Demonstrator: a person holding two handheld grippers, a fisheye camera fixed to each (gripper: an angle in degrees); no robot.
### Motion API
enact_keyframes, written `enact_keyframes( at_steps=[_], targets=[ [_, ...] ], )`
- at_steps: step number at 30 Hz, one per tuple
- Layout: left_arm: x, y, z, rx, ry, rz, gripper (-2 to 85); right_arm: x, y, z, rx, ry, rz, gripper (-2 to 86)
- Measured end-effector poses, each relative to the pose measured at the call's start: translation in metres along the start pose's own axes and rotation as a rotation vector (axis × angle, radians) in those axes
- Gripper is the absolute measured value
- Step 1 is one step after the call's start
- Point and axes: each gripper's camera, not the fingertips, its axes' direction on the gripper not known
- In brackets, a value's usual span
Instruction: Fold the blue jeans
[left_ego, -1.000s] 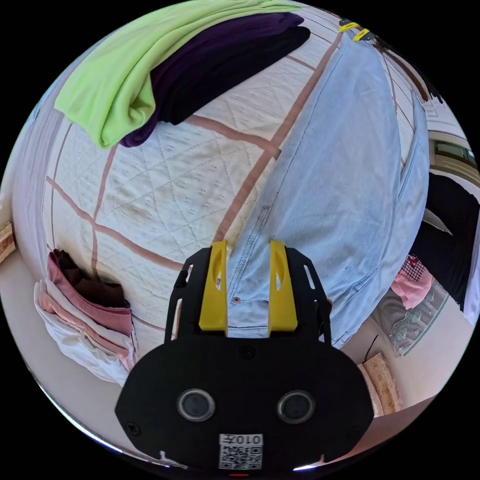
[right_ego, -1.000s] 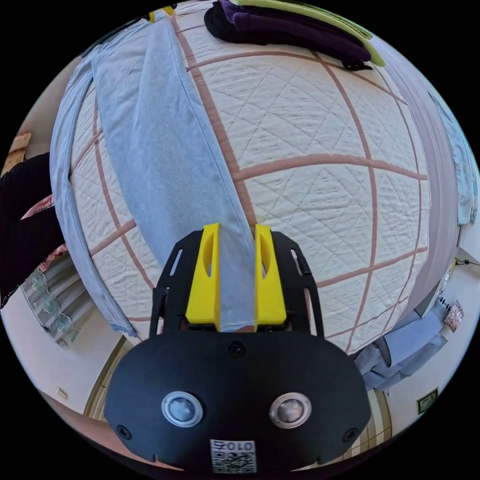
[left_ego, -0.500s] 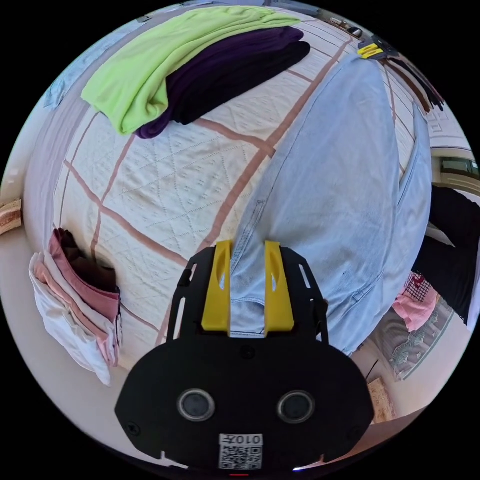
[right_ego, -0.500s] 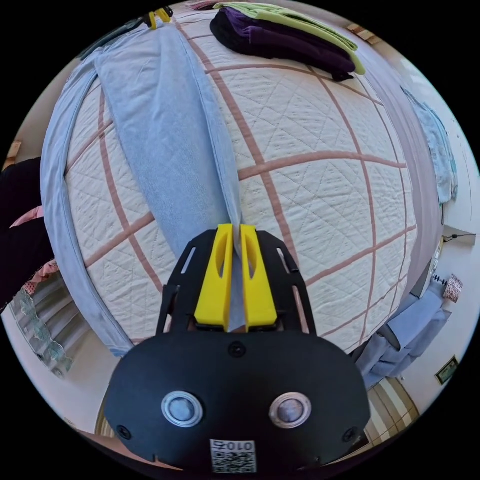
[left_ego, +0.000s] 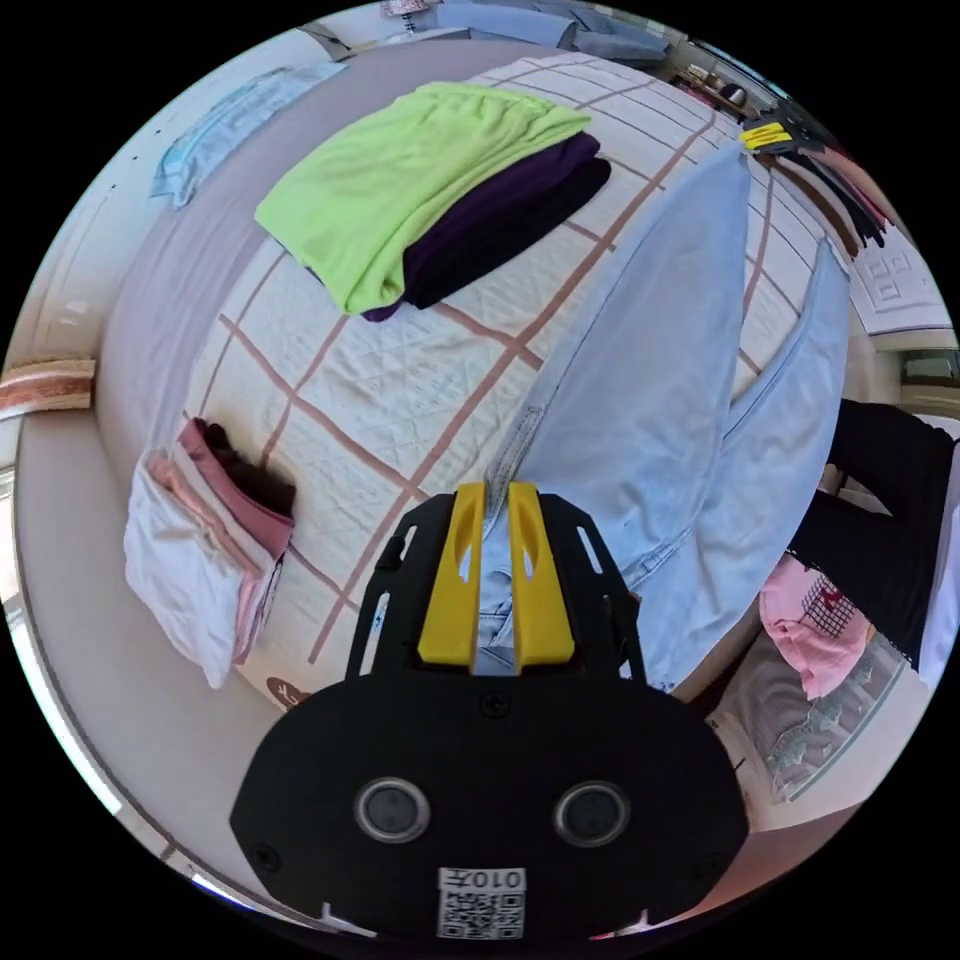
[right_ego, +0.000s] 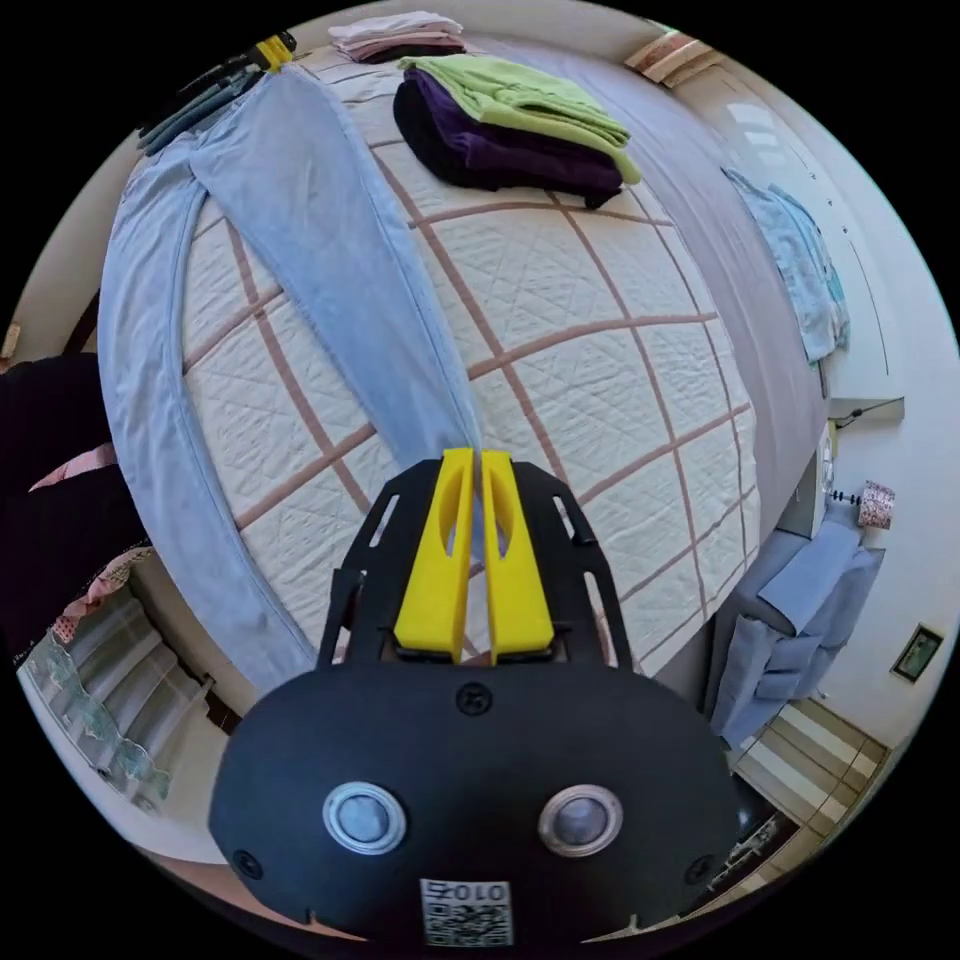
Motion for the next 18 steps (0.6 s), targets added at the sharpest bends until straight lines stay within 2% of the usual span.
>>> enact_keyframes(
  at_steps=[2,4,6,10,12,14,18],
  targets=[
    [0.053,0.044,-0.039,0.066,-0.083,-0.029,4.8,-0.029,0.035,-0.012,0.018,-0.002,0.033,3.4],
    [0.099,0.078,-0.051,0.073,-0.075,-0.048,4.3,-0.060,0.068,-0.013,0.014,-0.066,0.096,3.4],
    [0.146,0.111,-0.044,0.032,-0.017,-0.064,3.9,-0.104,0.101,0.006,-0.044,-0.187,0.163,3.5],
    [0.234,0.155,0.025,-0.166,0.117,-0.105,3.2,-0.160,0.117,0.057,-0.172,-0.261,0.199,3.5],
    [0.254,0.161,0.057,-0.235,0.168,-0.114,3.0,-0.172,0.114,0.089,-0.242,-0.264,0.229,3.5],
    [0.265,0.158,0.076,-0.271,0.144,-0.101,2.9,-0.172,0.114,0.102,-0.262,-0.245,0.249,3.6],
    [0.273,0.157,0.073,-0.275,0.104,-0.023,2.8,-0.168,0.132,0.106,-0.225,-0.237,0.254,3.5]
  ],
)
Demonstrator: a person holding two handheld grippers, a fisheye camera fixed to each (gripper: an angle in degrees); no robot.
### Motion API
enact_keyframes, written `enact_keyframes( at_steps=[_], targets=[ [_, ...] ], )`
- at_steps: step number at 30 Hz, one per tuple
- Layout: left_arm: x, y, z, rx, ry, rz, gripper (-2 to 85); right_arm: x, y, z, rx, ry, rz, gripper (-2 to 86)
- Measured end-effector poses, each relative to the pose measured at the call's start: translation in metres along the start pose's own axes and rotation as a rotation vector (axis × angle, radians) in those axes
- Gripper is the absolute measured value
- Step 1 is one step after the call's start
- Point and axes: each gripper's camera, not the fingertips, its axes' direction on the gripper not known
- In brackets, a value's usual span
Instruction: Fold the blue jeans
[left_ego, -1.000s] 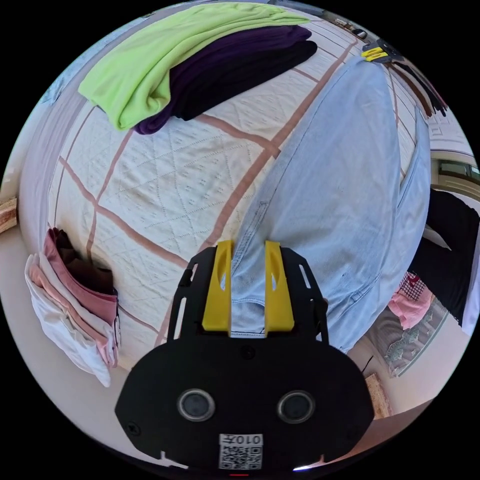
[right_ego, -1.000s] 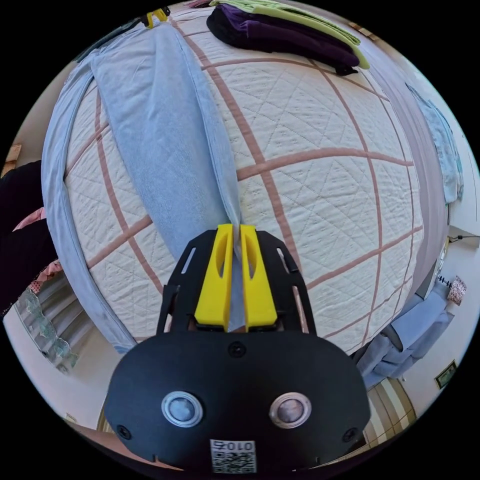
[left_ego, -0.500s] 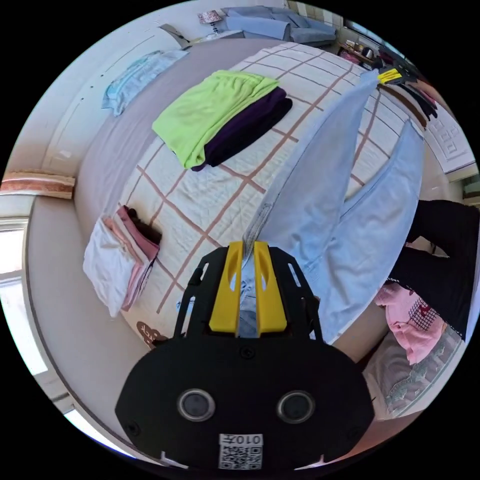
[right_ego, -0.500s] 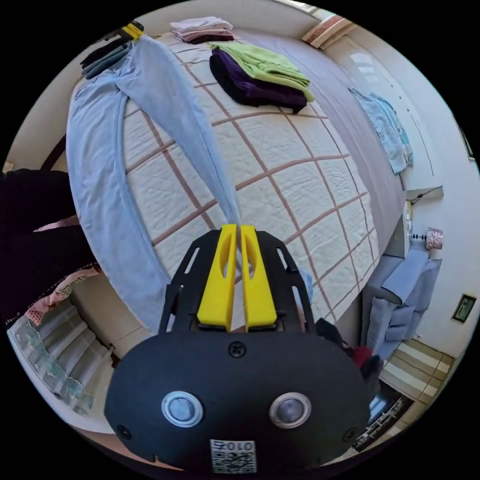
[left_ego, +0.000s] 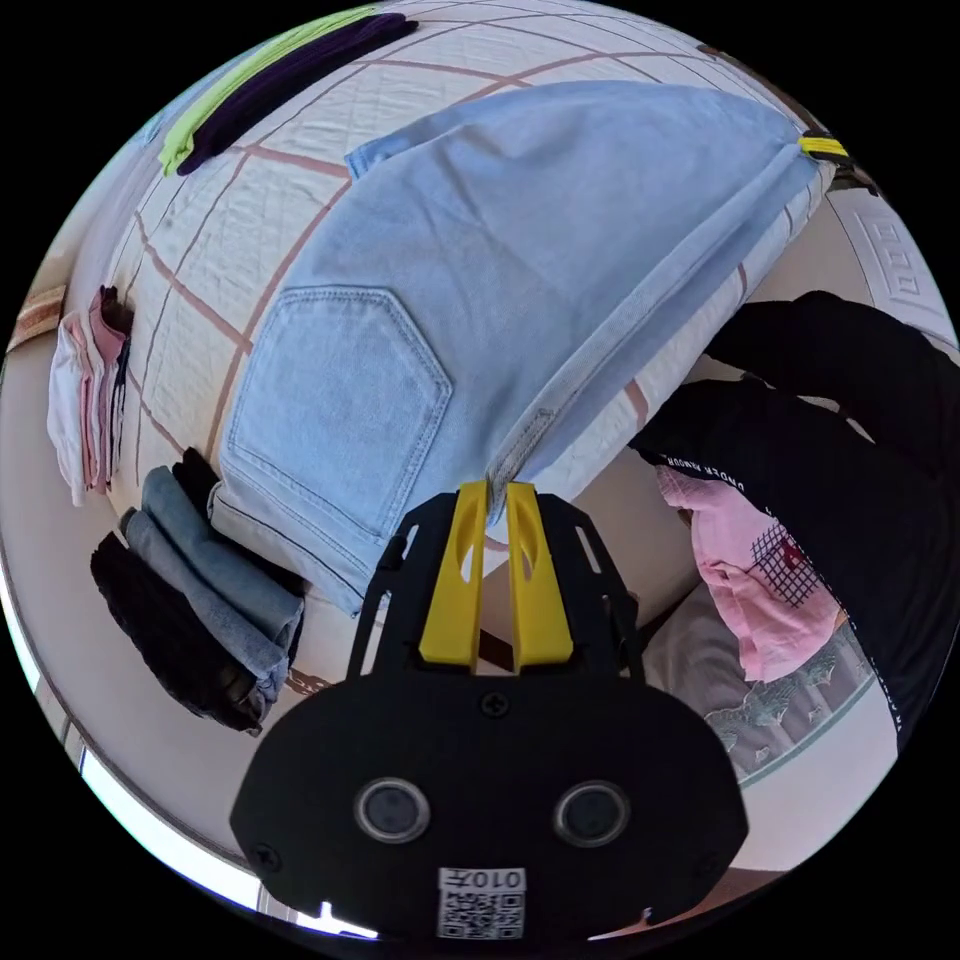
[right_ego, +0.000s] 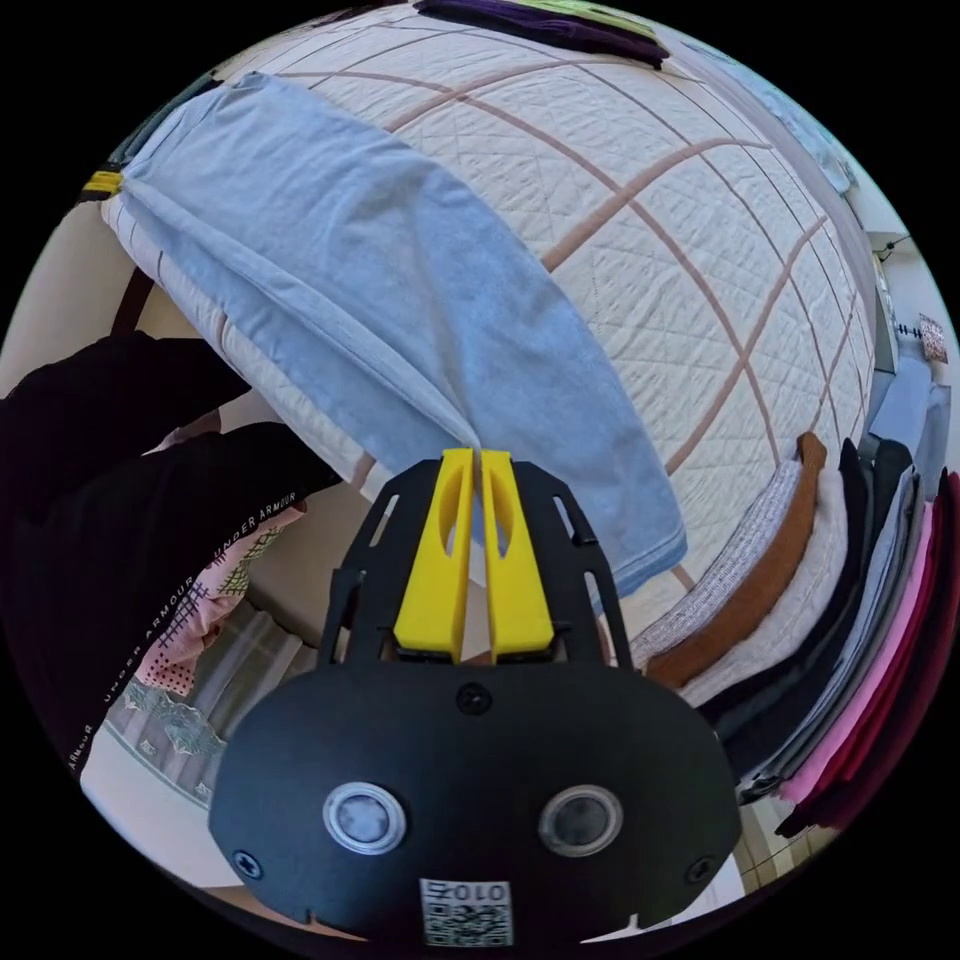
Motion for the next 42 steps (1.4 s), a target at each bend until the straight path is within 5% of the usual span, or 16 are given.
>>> enact_keyframes(
  at_steps=[13,19,27,31,38,42],
  targets=[
    [0.034,0.000,0.046,-0.089,-0.052,0.100,4.8,0.008,0.040,0.058,0.064,0.034,0.043,2.8],
    [0.048,0.010,0.049,-0.098,0.003,0.039,6.7,0.026,0.083,0.067,0.085,-0.125,0.174,3.4],
    [0.056,0.012,0.035,-0.013,0.113,-0.180,7.0,0.105,0.180,0.076,0.244,-0.149,0.765,2.9],
    [0.081,-0.062,0.020,0.073,0.086,-0.041,7.0,0.140,0.181,0.091,0.273,-0.100,0.836,5.2],
    [0.136,-0.148,0.039,0.066,0.088,0.165,6.3,0.131,0.158,0.133,0.196,-0.066,0.643,6.0],
    [0.149,-0.151,0.058,0.050,0.060,0.159,6.1,0.140,0.195,0.131,0.239,-0.127,0.807,6.1]
  ],
)
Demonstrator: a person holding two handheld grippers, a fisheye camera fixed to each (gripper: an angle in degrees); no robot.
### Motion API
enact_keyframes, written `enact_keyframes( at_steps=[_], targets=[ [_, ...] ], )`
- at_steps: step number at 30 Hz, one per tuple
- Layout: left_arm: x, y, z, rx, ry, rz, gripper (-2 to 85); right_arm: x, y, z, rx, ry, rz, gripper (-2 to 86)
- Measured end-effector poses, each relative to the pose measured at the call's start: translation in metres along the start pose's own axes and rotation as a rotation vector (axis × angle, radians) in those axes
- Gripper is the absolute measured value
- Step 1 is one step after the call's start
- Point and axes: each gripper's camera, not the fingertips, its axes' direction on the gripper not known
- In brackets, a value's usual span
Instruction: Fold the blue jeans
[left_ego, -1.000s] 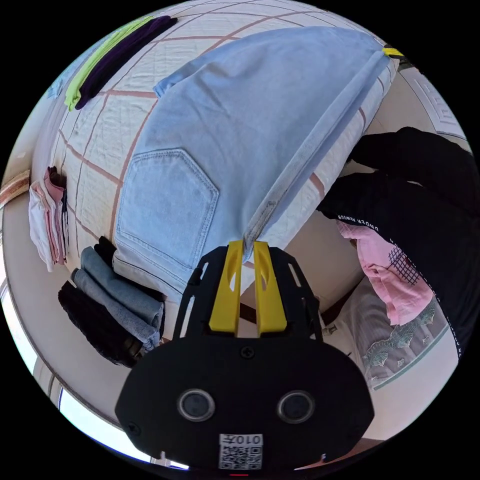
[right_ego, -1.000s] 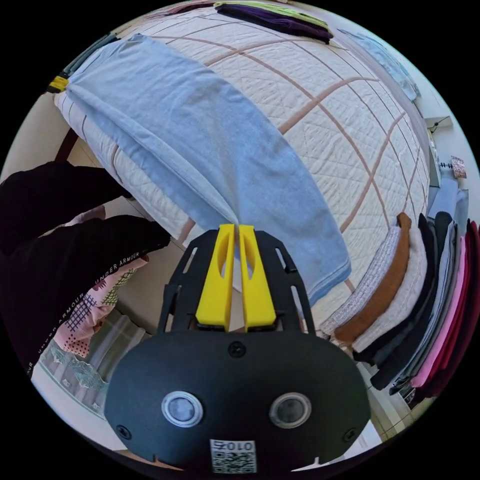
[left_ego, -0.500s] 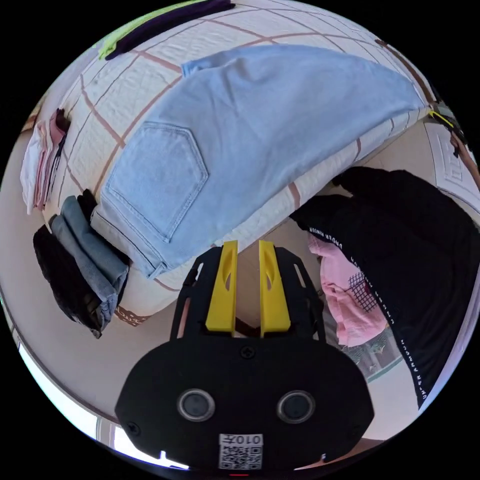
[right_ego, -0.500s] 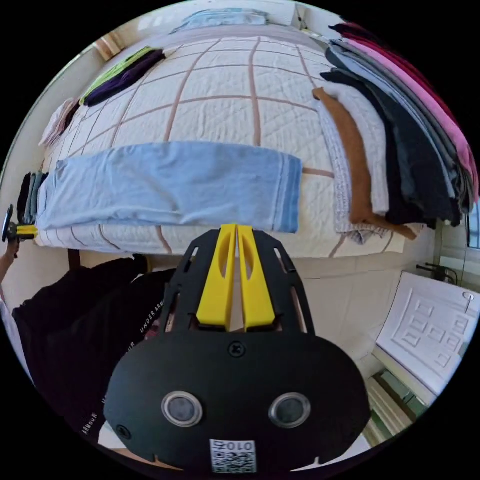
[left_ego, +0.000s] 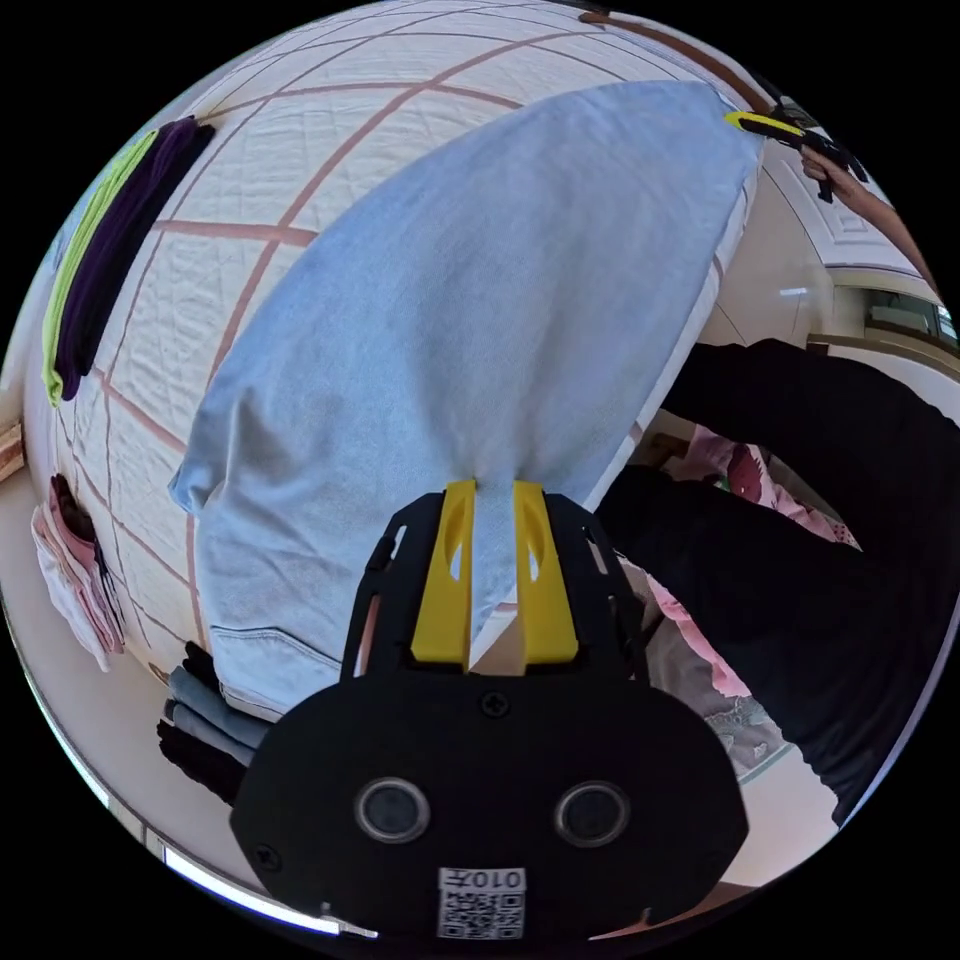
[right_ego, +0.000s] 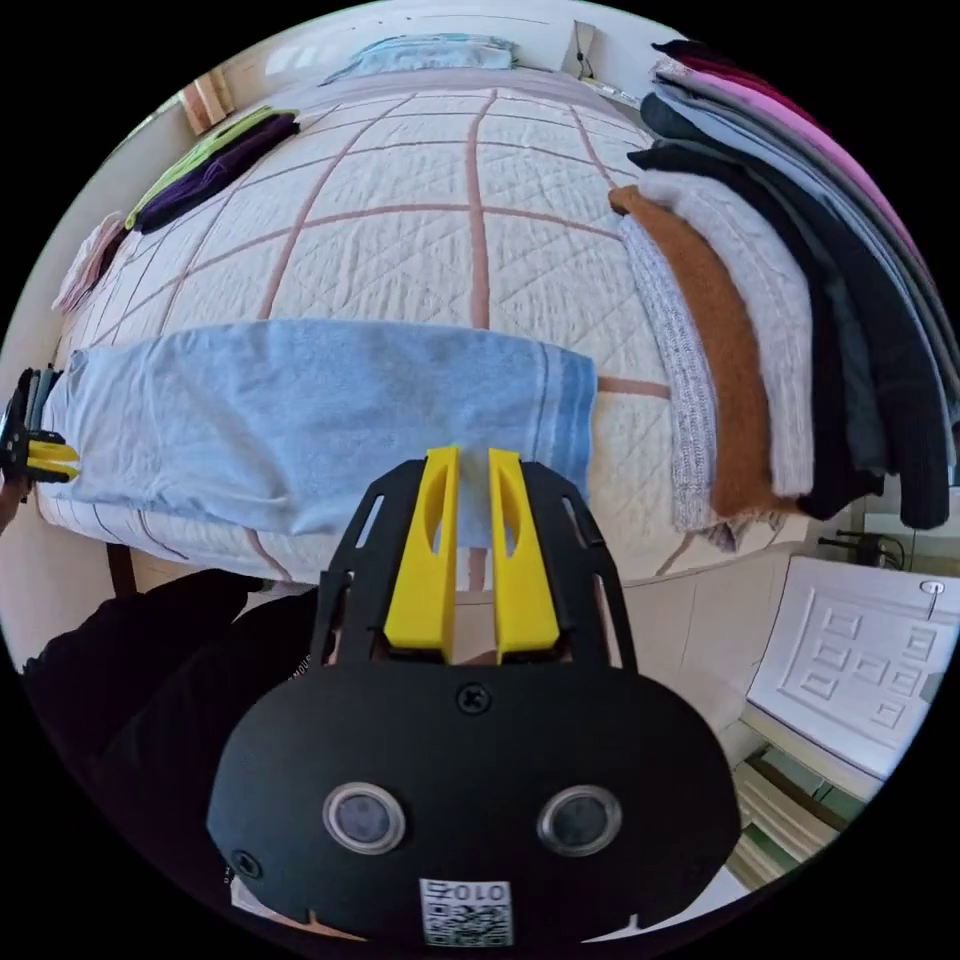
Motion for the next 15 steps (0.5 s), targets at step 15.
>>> enact_keyframes(
  at_steps=[15],
  targets=[
    [-0.014,-0.015,-0.001,-0.021,0.111,-0.105,0.5,0.069,0.032,0.018,0.065,-0.095,0.357,7.8]
  ],
)
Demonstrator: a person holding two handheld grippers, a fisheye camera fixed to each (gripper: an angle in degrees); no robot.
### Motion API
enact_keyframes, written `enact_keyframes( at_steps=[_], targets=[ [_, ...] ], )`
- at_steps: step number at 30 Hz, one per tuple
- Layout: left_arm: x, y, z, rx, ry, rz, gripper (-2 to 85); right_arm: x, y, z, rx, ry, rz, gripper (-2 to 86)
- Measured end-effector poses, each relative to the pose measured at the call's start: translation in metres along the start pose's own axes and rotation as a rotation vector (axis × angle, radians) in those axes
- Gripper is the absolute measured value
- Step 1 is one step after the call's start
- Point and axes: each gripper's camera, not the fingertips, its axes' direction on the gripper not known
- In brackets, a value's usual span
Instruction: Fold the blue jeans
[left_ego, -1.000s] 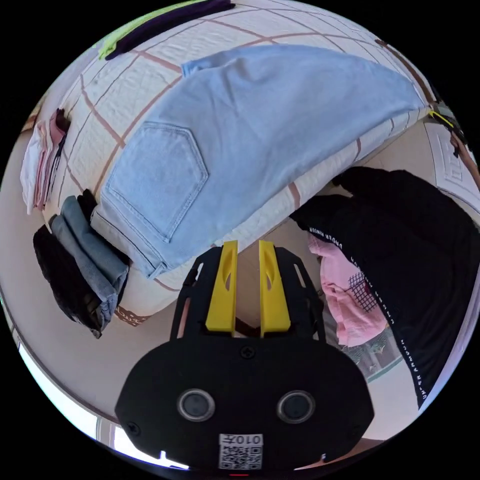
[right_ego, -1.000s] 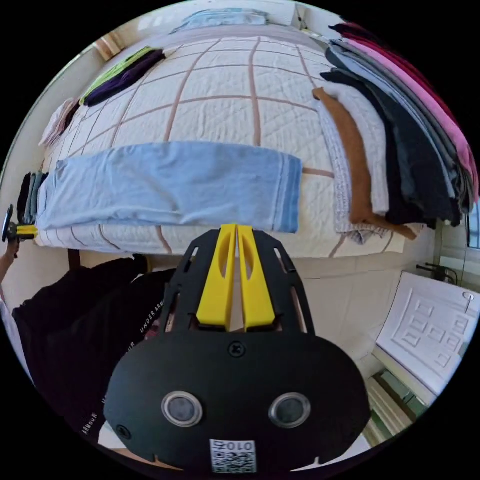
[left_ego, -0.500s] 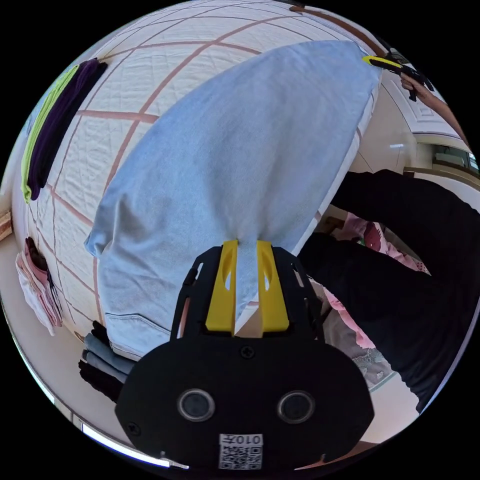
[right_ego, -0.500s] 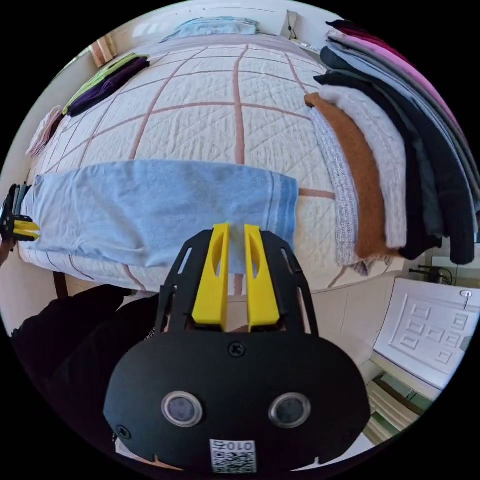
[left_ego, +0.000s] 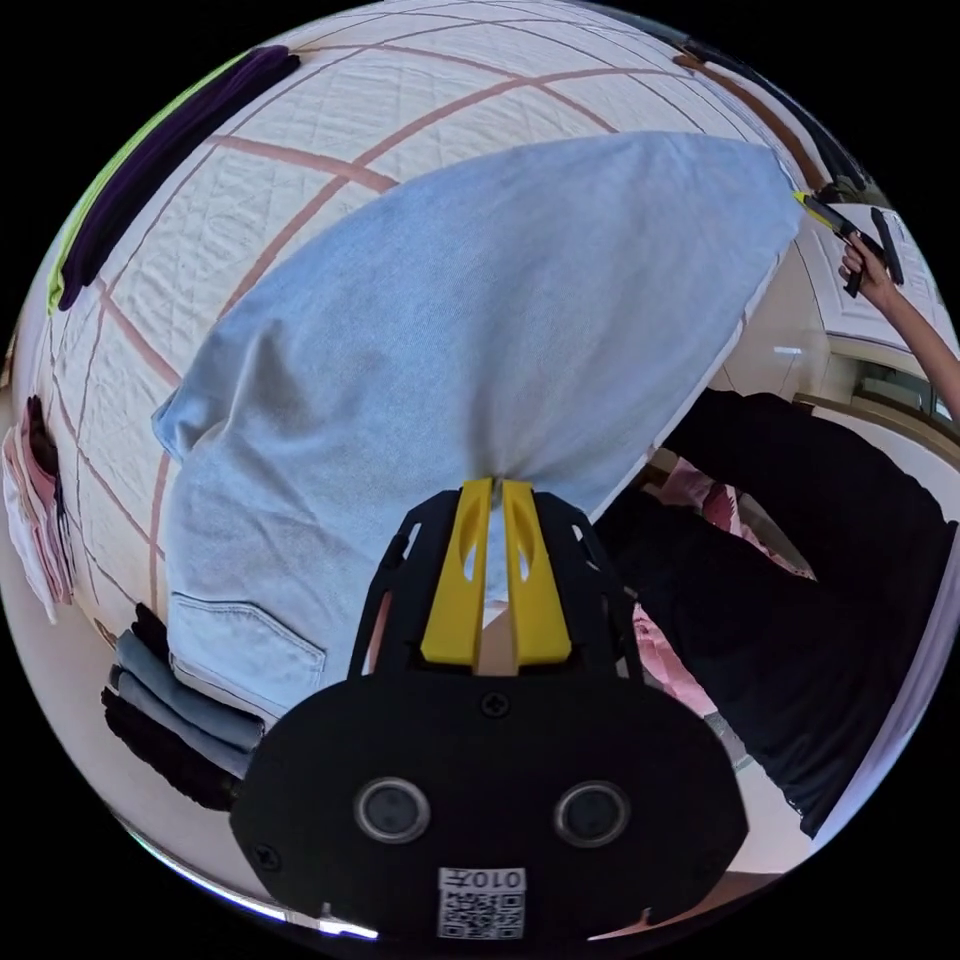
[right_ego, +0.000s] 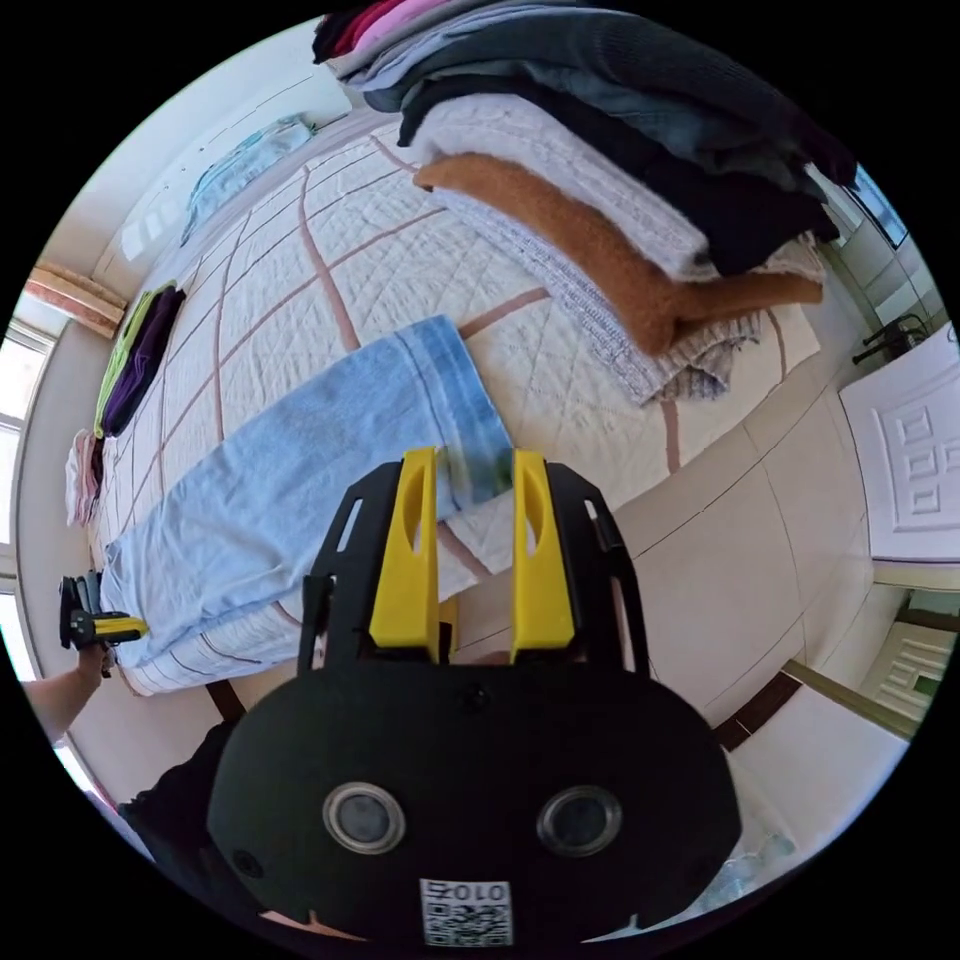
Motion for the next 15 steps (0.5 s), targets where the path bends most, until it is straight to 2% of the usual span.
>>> enact_keyframes(
  at_steps=[3,9,11,15],
  targets=[
    [0.005,0.001,-0.010,-0.003,-0.040,0.011,0.1,-0.009,0.002,-0.016,0.076,0.116,-0.026,4.8],
    [-0.003,0.007,-0.016,-0.045,-0.004,-0.079,-0.2,-0.016,0.004,-0.010,0.039,0.071,-0.087,4.3],
    [0.004,-0.005,-0.019,-0.088,-0.032,-0.030,-0.2,-0.002,0.006,-0.004,0.042,0.075,0.019,5.5],
    [0.008,-0.009,-0.030,-0.089,-0.032,-0.017,-0.2,0.028,0.009,0.003,0.068,-0.082,0.243,8.9]
  ],
)
